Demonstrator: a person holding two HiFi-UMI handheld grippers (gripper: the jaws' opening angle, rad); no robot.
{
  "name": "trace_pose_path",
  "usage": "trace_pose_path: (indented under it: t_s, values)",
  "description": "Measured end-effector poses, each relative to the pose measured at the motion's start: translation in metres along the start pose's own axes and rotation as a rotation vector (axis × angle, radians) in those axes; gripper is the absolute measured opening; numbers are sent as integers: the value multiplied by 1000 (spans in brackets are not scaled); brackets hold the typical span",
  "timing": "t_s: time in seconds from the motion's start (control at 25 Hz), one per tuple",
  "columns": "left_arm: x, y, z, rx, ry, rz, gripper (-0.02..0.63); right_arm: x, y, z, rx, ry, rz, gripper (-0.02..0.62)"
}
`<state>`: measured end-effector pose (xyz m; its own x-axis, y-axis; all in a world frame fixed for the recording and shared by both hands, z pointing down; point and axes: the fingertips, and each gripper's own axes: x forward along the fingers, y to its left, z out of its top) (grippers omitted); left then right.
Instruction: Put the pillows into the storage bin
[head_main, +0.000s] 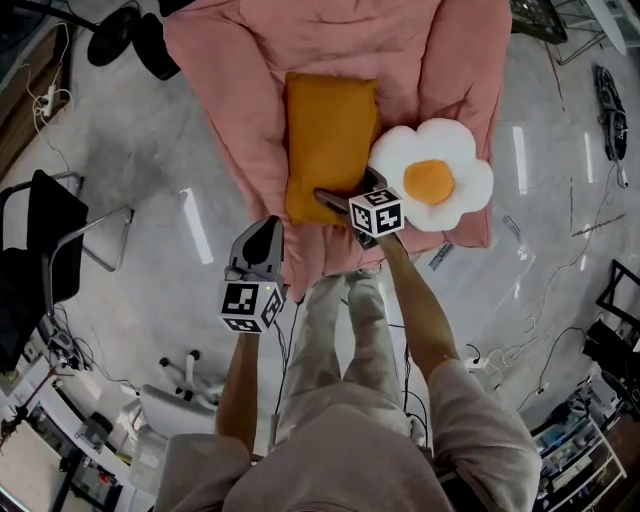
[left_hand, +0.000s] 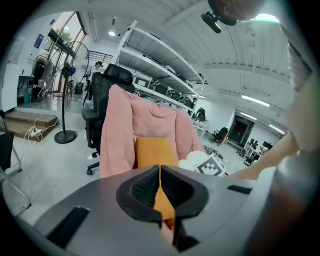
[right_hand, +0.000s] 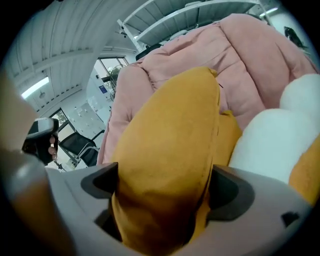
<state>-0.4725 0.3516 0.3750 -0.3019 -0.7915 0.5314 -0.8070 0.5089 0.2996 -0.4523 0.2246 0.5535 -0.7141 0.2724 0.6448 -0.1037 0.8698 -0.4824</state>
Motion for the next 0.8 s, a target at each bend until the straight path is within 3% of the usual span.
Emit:
trace_pose_path:
  t_s: [0.12,0.36,0.6,0.8]
  values:
    - [1,-1,-3,4,5,-3,15,0,6,1,-26,-3,-5,521]
    - [8,-19,0,32,7,-16,15,-15,19,8,-95,-8,-17,369]
    - [12,-57,5,68,8,-44,15,-63,24,17,-62,-88,-19,339]
    - [17,-108,9,99,-1,-76,15,-137,18,25,-65,-205,-35,341]
